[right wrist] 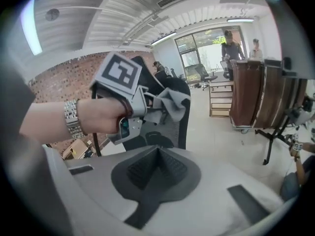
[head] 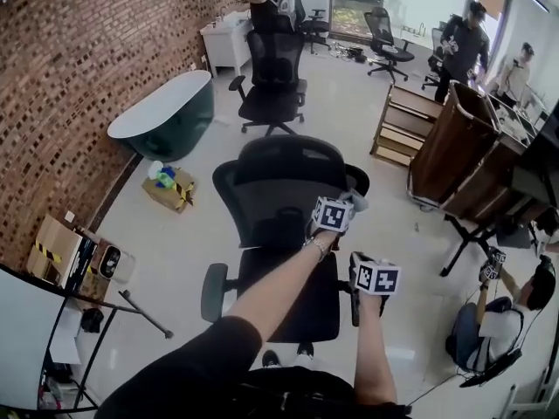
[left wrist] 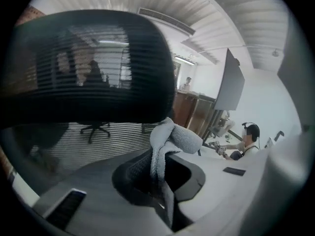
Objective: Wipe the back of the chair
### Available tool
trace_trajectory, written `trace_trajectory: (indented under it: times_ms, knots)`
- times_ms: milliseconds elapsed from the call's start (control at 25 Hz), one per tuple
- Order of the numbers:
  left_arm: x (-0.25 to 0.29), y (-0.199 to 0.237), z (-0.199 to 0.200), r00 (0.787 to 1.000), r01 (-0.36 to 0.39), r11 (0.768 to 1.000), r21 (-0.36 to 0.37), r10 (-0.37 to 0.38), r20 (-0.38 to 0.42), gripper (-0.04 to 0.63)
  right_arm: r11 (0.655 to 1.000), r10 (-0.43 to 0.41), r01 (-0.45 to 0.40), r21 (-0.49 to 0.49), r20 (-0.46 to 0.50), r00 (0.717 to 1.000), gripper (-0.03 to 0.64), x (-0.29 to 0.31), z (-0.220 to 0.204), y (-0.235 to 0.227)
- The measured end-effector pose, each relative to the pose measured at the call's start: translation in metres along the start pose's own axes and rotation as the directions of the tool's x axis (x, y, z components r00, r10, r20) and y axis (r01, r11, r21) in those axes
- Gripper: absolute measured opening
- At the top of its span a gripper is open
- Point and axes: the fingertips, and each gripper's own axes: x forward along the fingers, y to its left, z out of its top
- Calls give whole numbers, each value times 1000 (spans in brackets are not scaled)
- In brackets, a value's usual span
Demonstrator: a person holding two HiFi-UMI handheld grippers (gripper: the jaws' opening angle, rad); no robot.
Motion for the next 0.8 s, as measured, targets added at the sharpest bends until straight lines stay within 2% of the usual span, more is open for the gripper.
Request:
trace_trajectory:
  times_ms: [80,160,280,400,560,600,640,680,720,800]
  knots:
    - [-4,37,-3,998,-64,995,-77,66,21,29,1000,-15,15,-4,1,1000,5,-2,6,-4]
    - [-17,81,-14,988,-150,980,-131,153,12,29,1000,-3,3,-12,-6,1000,5,2,11,1]
    - [-54,157,-45,953,-301,933,-195,300,-35,29,998,41,-43,-39,-36,998,5,15,11,20]
    - [-101,229,-53,911,-398,869,-294,413,-11,29,996,67,-69,-51,-46,997,5,27,18,35]
    - [-190,326,-67,802,-548,738,-394,597,1,29,988,114,-119,-95,-52,992,5,44,30,61]
    - [-207,341,-72,783,-570,715,-404,621,-5,29,986,124,-129,-106,-52,991,5,48,32,66]
    - [-218,350,-77,774,-582,704,-407,633,-12,29,984,130,-135,-113,-54,990,5,51,33,71]
    - [-225,355,-82,773,-586,702,-405,634,-20,29,983,134,-140,-117,-57,989,5,54,33,75]
    - [-226,353,-87,781,-579,709,-403,624,-26,29,982,138,-144,-119,-62,988,5,56,33,78]
    - [-213,332,-96,822,-530,746,-403,568,-29,29,982,140,-148,-118,-75,987,5,59,27,80]
